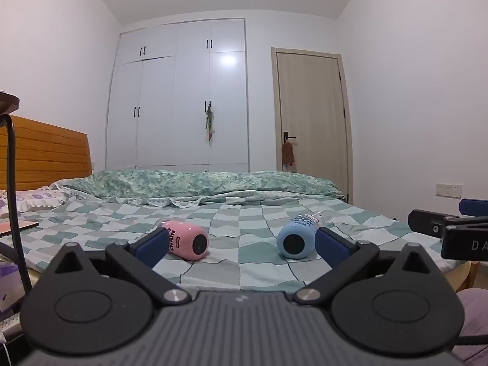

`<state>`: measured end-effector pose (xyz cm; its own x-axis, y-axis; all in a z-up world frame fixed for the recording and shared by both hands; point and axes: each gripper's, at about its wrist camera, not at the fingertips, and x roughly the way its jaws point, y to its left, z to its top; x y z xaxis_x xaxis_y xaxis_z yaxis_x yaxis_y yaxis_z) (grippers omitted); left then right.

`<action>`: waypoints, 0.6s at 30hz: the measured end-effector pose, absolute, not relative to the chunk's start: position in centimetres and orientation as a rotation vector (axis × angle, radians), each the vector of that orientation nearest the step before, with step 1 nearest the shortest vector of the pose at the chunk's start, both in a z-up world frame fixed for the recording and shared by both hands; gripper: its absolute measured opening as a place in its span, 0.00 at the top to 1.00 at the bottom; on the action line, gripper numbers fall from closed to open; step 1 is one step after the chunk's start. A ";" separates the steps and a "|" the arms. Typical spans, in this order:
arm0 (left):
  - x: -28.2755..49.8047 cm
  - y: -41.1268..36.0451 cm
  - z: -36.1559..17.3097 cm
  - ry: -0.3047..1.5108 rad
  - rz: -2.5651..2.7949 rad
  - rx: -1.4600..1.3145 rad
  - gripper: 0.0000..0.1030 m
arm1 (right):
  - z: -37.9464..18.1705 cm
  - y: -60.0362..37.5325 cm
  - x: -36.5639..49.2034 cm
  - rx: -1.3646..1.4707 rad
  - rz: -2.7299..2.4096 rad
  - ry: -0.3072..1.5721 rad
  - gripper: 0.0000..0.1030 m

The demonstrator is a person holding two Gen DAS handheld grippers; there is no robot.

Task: Flip cup upright

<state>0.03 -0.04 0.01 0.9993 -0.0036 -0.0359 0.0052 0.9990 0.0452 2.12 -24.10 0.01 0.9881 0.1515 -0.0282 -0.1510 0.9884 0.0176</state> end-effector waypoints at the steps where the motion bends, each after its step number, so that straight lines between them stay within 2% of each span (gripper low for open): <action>1: 0.0 -0.1 0.0 0.035 -0.005 0.043 0.00 | 0.0 -24.1 2.1 0.015 0.151 0.032 0.00; 18: 0.3 -0.4 -0.3 0.043 0.004 0.027 0.00 | 0.0 -24.1 2.1 0.018 0.153 0.036 0.00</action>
<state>0.34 -0.40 -0.29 0.9991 0.0049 -0.0427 -0.0037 0.9996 0.0270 2.10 -24.11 0.03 0.9877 0.1525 -0.0340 -0.1518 0.9882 0.0211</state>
